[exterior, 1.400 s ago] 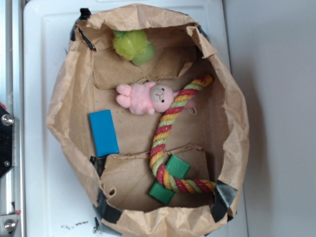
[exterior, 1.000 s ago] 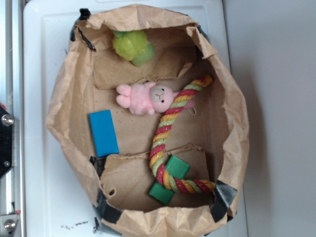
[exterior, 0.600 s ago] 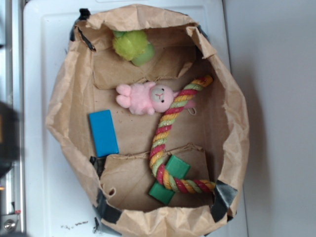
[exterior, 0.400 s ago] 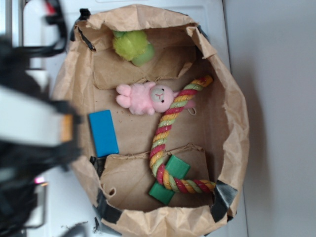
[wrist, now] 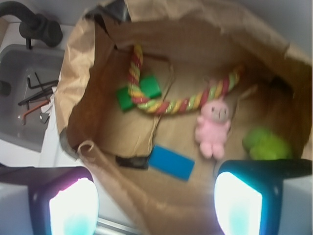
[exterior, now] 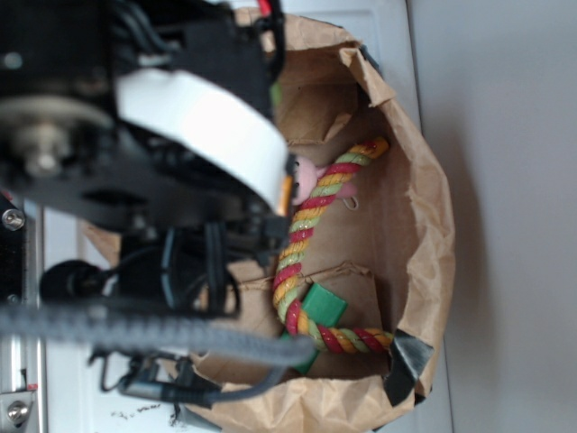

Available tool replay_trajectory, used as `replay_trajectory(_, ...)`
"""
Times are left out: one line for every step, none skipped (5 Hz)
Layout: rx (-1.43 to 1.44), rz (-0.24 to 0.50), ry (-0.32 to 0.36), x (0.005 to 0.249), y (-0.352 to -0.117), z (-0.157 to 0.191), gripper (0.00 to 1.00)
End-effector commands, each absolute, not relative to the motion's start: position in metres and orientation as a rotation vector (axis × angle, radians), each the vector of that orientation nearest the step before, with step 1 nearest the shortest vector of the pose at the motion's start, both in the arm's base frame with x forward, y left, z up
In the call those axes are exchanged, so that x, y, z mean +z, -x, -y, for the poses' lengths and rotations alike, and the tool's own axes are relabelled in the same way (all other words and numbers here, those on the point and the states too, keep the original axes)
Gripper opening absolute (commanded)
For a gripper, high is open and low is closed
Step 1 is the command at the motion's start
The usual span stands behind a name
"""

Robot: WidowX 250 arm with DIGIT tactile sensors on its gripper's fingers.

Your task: Grab the multicolored rope.

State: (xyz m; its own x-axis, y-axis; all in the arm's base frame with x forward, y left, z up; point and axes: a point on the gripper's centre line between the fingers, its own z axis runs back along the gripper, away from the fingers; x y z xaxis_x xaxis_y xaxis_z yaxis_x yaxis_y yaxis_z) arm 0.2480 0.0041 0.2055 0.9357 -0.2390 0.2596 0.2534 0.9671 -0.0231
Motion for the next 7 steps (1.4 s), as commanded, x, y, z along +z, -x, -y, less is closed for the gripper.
replay_trajectory(-0.412, 0.337, -0.011, 0.187, -0.266, -0.009, 1.0)
replay_trajectory(-0.452, 0.313, -0.014, 0.167, -0.278, -0.011, 1.0)
replay_trajectory(-0.479, 0.257, 0.007, 0.148, -0.284, -0.011, 1.0)
replay_trajectory(-0.479, 0.257, 0.007, 0.148, -0.284, -0.011, 1.0)
replay_trajectory(-0.479, 0.257, 0.007, 0.148, -0.284, -0.011, 1.0)
replay_trajectory(-0.479, 0.257, 0.007, 0.148, -0.284, -0.011, 1.0)
replay_trajectory(-0.479, 0.257, 0.007, 0.148, -0.284, -0.011, 1.0)
